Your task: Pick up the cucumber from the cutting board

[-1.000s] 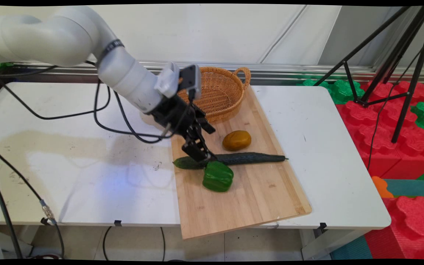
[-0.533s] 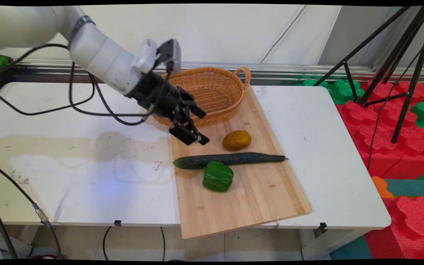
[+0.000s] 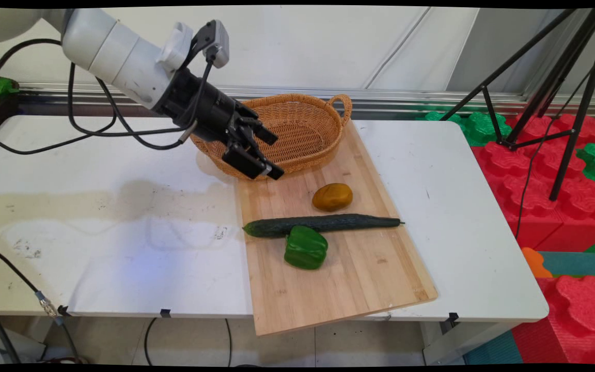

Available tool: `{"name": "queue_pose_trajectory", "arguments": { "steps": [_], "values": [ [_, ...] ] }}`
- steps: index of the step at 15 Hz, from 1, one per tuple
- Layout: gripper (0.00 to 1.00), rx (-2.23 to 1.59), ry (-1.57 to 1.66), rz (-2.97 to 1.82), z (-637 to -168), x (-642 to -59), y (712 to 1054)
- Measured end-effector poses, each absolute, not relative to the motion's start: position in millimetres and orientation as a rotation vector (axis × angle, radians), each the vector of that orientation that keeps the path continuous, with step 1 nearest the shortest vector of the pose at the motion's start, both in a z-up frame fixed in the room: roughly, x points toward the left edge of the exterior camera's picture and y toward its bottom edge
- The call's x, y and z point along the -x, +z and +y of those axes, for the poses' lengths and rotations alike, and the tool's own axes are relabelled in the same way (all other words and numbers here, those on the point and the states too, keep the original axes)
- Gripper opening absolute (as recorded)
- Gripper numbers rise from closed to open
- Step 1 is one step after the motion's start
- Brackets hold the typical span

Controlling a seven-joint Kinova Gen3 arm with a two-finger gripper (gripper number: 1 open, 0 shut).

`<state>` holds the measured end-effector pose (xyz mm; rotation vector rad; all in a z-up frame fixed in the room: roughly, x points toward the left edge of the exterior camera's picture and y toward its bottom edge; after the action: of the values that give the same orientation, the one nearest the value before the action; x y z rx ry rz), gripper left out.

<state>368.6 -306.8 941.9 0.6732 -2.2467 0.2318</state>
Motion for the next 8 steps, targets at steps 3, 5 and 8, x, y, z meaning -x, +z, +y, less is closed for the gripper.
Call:
{"name": "queue_pose_trajectory", "arguments": {
  "steps": [3,5,8],
  "values": [
    [1.00,-0.704,0.232,-2.224,-315.6,-366.8,944.3],
    [1.00,-0.721,0.227,-2.217,-324.6,-360.4,942.3],
    [1.00,-0.738,0.200,-2.230,-339.9,-340.0,931.7]
  ]
}}
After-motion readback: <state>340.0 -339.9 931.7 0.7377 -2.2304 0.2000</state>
